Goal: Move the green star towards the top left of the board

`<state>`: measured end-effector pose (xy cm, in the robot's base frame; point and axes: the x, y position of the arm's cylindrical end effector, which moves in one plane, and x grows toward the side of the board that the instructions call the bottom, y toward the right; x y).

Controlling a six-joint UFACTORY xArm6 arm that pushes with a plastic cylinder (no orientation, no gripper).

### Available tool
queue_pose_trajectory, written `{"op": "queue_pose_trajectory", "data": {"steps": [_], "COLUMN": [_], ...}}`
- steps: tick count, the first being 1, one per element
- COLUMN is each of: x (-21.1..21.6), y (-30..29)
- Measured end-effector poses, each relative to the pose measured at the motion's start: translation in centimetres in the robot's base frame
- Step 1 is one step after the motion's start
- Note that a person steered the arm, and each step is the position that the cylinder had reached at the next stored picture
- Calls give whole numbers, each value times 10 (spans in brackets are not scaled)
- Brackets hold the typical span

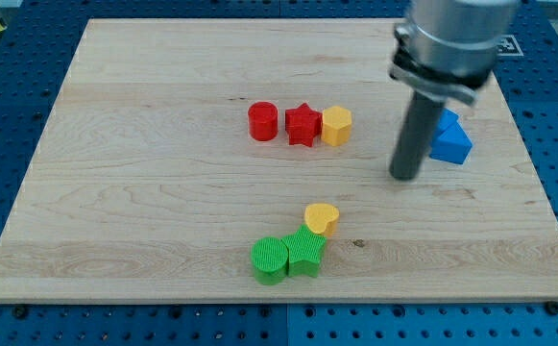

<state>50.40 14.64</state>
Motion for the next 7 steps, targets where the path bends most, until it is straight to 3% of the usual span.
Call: {"op": "queue_pose_trajectory", "data": {"steps": [2,7], "x": [107,102], "y": [-24,-101]}}
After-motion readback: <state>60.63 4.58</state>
